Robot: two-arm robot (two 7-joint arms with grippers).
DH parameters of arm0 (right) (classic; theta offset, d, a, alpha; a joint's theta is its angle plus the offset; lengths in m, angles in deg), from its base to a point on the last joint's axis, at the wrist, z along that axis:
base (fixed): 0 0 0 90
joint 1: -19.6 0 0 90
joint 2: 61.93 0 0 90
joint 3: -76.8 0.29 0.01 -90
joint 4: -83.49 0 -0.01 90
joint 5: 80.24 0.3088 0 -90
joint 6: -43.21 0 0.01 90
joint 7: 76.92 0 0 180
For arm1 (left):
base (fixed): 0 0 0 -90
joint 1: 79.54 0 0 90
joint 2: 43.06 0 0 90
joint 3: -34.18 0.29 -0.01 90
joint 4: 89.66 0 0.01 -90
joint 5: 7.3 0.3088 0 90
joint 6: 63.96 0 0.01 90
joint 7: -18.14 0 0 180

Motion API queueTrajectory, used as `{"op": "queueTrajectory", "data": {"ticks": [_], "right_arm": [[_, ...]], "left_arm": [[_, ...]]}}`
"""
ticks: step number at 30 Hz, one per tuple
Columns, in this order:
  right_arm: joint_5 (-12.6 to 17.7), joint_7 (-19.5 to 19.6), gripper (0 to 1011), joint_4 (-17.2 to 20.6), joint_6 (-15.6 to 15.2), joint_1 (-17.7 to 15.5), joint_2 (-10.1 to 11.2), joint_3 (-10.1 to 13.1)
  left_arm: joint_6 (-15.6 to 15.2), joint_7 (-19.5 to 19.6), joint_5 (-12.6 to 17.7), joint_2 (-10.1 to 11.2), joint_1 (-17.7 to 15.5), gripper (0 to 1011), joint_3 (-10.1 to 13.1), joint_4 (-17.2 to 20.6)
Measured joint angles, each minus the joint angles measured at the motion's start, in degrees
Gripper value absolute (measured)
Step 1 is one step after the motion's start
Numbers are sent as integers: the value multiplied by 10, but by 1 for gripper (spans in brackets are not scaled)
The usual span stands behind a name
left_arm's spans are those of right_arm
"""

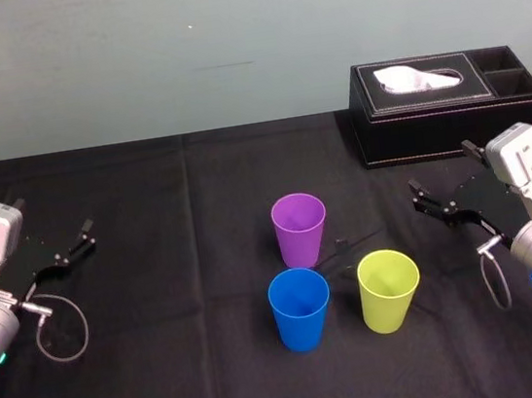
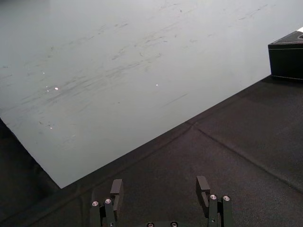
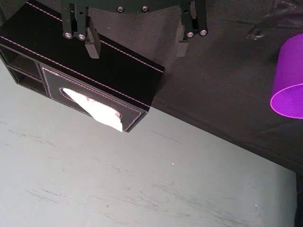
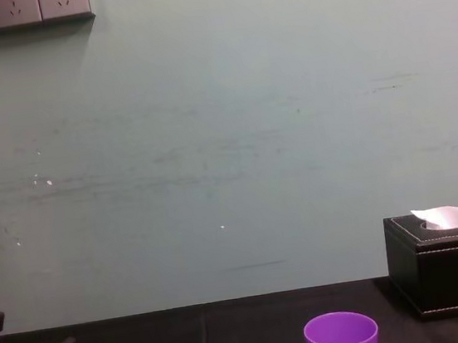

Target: Stack the three plastic cups sequentially using one hand.

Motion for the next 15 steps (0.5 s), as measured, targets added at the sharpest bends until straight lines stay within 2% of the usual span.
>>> {"op": "queueTrajectory", "data": {"ticks": [15], "right_arm": [[0,0,1004,0,0,0,0,0]], "left_arm": [[0,0,0,0,0,1010,0,0]]}}
